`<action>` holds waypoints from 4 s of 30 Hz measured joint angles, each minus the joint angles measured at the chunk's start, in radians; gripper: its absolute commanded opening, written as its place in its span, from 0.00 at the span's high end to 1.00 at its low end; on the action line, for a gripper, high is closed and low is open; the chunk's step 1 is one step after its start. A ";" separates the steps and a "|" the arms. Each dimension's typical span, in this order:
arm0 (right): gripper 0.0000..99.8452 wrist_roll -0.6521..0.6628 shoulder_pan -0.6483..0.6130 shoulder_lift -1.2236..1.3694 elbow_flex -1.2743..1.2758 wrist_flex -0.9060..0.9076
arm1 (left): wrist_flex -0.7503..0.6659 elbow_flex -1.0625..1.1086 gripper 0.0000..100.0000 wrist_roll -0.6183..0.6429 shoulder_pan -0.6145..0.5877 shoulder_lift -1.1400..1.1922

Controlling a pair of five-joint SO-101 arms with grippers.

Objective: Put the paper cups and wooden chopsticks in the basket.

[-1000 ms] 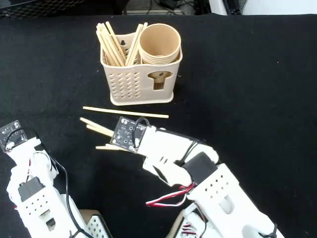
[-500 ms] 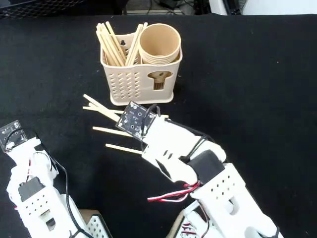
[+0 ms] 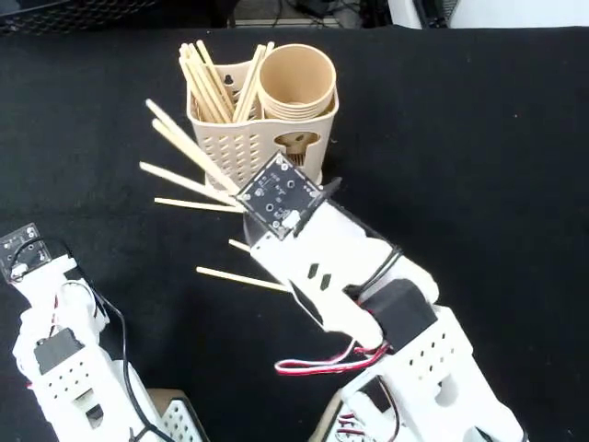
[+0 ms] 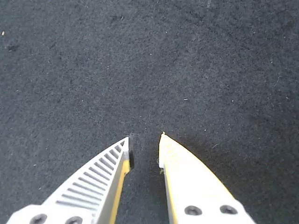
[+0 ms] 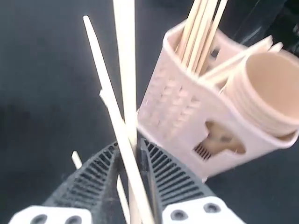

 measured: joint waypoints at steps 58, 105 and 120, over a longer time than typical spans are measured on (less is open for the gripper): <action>0.99 -0.206 0.112 0.697 -0.199 -1.073 | 0.000 0.000 0.88 0.000 0.000 0.000; 0.98 -0.206 0.117 0.838 -0.170 -1.033 | 0.000 0.000 0.88 0.000 0.000 0.000; 0.98 -0.206 0.115 0.675 -0.167 -0.741 | 0.000 0.000 0.88 0.000 0.000 0.000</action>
